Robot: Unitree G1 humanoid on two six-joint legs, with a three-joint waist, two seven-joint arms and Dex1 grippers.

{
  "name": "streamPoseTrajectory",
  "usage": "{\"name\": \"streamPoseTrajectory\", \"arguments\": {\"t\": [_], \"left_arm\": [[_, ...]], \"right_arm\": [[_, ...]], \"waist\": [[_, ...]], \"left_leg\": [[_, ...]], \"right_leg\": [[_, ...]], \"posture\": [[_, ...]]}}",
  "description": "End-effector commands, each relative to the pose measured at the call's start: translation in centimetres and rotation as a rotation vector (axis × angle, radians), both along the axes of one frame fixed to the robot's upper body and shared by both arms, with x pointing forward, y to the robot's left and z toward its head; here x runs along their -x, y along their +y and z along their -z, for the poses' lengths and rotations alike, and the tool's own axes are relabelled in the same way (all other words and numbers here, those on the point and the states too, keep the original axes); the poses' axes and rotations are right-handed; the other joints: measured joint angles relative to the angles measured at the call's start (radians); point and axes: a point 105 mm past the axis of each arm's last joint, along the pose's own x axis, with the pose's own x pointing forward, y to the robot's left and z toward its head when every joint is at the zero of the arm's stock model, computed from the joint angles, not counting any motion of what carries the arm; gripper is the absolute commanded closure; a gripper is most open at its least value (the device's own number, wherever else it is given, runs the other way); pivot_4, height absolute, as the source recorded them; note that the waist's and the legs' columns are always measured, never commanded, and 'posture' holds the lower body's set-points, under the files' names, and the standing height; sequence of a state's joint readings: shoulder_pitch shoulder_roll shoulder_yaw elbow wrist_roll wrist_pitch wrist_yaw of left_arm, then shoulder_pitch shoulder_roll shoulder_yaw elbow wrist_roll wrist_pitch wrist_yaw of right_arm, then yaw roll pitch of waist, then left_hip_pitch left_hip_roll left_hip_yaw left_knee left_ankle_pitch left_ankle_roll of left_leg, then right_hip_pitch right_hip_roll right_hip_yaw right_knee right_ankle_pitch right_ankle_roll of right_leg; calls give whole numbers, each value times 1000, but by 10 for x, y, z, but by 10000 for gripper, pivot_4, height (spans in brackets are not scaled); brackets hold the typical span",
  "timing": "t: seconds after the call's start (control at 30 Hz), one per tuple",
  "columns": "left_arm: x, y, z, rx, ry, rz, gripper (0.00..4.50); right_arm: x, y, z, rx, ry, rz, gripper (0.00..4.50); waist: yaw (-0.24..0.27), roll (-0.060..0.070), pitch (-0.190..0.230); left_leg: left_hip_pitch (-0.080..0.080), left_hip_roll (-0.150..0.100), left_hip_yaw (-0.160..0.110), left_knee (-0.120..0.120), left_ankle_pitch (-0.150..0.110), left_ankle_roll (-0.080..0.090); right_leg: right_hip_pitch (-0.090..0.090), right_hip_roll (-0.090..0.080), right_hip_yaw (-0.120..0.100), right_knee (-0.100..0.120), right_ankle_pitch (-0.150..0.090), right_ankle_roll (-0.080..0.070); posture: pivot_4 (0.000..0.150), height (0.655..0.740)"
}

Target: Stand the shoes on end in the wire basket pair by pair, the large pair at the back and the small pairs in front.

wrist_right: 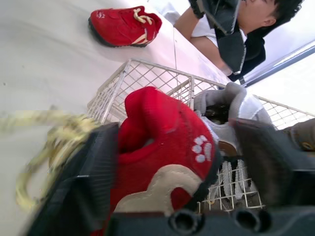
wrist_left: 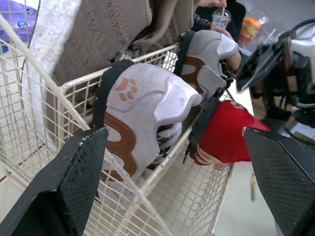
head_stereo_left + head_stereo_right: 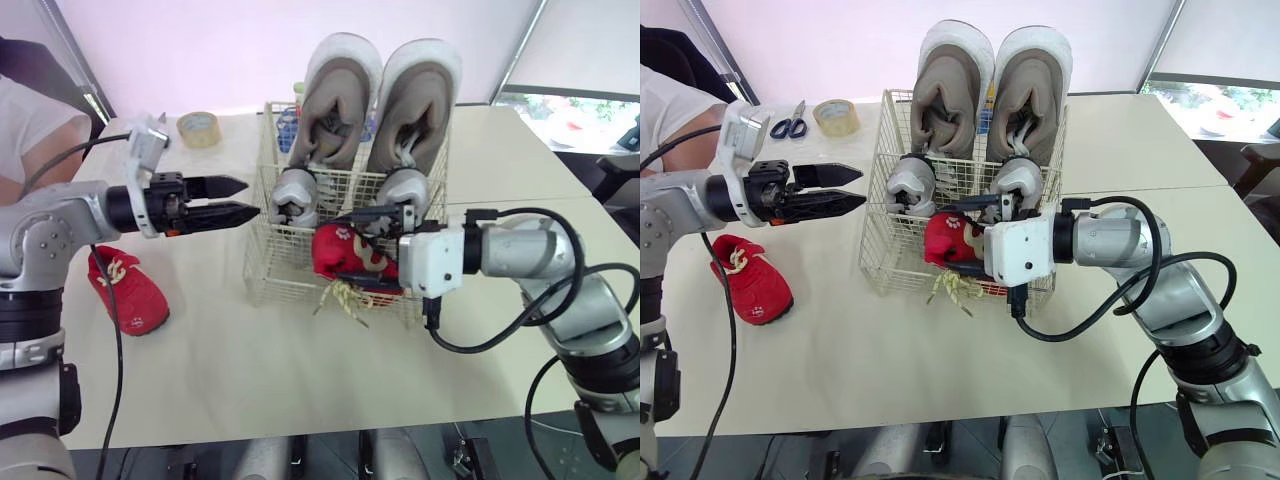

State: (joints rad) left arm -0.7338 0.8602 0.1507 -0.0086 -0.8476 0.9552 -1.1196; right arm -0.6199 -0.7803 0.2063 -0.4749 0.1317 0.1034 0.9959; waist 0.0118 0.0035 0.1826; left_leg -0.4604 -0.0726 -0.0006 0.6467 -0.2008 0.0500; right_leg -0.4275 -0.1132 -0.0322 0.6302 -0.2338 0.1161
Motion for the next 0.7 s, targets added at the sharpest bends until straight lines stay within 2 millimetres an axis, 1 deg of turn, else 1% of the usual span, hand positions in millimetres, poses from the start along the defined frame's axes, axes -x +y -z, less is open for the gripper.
{"name": "streamPoseTrajectory", "arguments": {"t": [0.03, 0.07, 0.1, 0.13, 0.17, 0.27, 0.37, 0.43, 0.5, 0.63, 0.7], "left_arm": [[5, 1, -8, 18, -37, 2, 0], [5, 1, -8, 19, -37, 2, 0], [5, 1, -7, 19, -38, 2, 0], [5, 0, -7, 19, -38, 2, 0], [4, 0, -7, 22, -39, 4, 0], [3, -3, -6, 29, -40, 10, 0], [1, -5, -6, 32, -41, 14, 0], [0, -7, -6, 35, -41, 22, 0], [-2, -9, -6, 35, -41, 29, 0], [-7, -13, -5, 36, -41, 49, 0], [-9, -16, -5, 39, -42, 63, 0]], "right_arm": [[5, 3, -16, -24, -97, -35, 26410], [5, 3, -16, -18, -100, -36, 31717], [5, 3, -15, -13, -102, -36, 35903], [5, 2, -15, -9, -103, -36, 41654], [5, 1, -14, -5, -103, -34, 44685], [6, -2, -15, -15, -111, -9, 44685], [7, -9, -20, -61, -144, 41, 44685], [10, -20, -27, -128, -226, 115, 44685], [15, -27, -32, -188, -313, 164, 44685], [25, -34, -29, -247, -417, 234, 44685], [27, -38, -22, -251, -428, 271, 44685]], "waist": [[-1, 0, 0], [0, 0, 0], [0, 0, 0], [0, 0, 0], [0, 0, 0], [1, 0, 0], [2, 0, 0], [1, 0, 0], [13, 0, 0], [22, 0, 0], [29, -1, 0]], "left_leg": [[0, 0, 0, 0, 0, 0], [0, 0, 0, 0, 0, 0], [0, 0, 0, 0, 0, 0], [0, 0, -1, 0, 0, -1], [0, 0, -1, 0, 0, -1], [1, 0, -1, 0, 0, -1], [1, 0, -1, 0, 0, -1], [1, 0, -1, 0, 0, -1], [1, 0, -2, 0, 1, -1], [1, 0, -2, 1, 1, -2], [1, 0, -2, 1, 2, -3]], "right_leg": [[0, 0, 0, 0, 0, 0], [0, 0, 0, 0, 0, 0], [0, 0, 0, 0, 0, 0], [0, 1, 0, 0, 0, 0], [0, 1, 0, 1, 0, 0], [0, 1, 0, 1, 0, 0], [1, 1, 0, 0, 0, 0], [1, 1, 0, 0, 0, 0], [1, 1, -1, 0, 0, 0], [1, 1, -1, 0, 0, 0], [1, 1, -1, 1, 0, 0]], "posture": [[1500, 7400], [1500, 7400], [1500, 7400], [1500, 7400], [1500, 7400], [1500, 7400], [1500, 7400], [1500, 7400], [1500, 7400], [1500, 7400], [1500, 7400]]}}
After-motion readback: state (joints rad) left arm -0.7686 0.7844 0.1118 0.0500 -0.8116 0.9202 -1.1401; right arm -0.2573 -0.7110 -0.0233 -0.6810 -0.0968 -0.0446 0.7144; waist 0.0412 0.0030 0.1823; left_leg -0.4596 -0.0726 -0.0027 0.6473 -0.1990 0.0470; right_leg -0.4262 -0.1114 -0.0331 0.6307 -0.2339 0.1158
